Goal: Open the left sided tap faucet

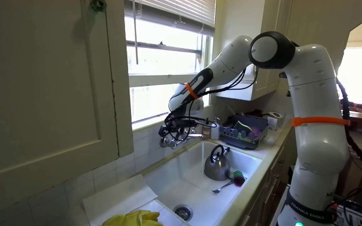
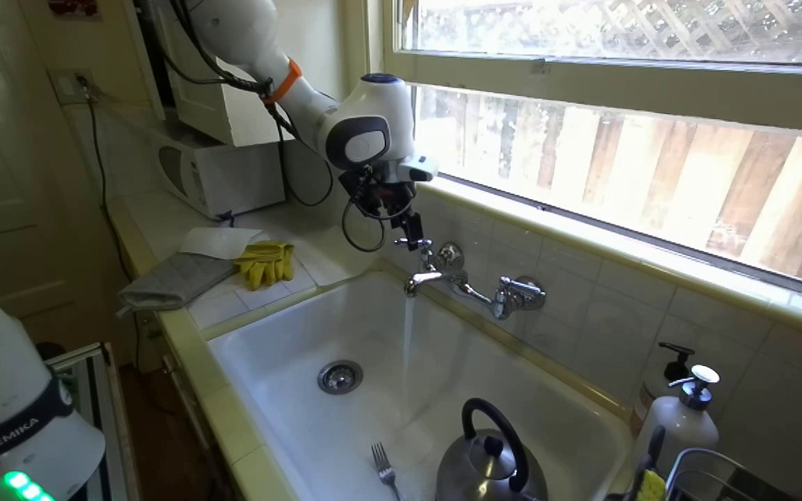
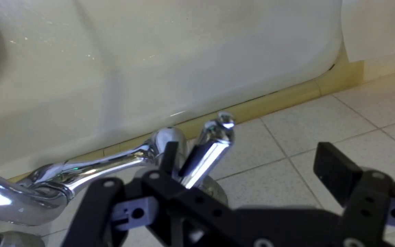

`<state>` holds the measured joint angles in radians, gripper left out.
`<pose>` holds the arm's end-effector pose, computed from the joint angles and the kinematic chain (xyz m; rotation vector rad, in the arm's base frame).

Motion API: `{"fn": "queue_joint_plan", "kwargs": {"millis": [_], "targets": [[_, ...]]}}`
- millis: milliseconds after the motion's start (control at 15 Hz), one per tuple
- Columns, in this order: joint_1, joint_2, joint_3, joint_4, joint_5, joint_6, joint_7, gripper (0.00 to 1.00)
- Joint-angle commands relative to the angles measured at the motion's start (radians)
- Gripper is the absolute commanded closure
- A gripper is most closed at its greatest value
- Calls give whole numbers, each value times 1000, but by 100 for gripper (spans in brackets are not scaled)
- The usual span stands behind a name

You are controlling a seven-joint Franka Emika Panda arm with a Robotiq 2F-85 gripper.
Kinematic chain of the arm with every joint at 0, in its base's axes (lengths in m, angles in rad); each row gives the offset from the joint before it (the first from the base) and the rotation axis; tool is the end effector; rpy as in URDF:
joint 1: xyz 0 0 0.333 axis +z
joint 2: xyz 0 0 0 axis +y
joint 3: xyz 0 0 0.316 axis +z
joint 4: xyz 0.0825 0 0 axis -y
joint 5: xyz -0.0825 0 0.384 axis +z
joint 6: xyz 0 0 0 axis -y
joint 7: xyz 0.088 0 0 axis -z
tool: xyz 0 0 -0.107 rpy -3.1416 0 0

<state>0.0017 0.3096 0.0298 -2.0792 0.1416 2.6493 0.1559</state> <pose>0.6098 0.0148 0.3041 -2.9806 0.3641 -0.3776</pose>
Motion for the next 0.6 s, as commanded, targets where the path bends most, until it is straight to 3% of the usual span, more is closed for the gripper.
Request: {"fn": "queue_joint_plan", "kwargs": {"millis": [0,533], "targets": [[34,52,18,65,16,2,24,0],[79,98,-7,110,-31,45,85,0]]}}
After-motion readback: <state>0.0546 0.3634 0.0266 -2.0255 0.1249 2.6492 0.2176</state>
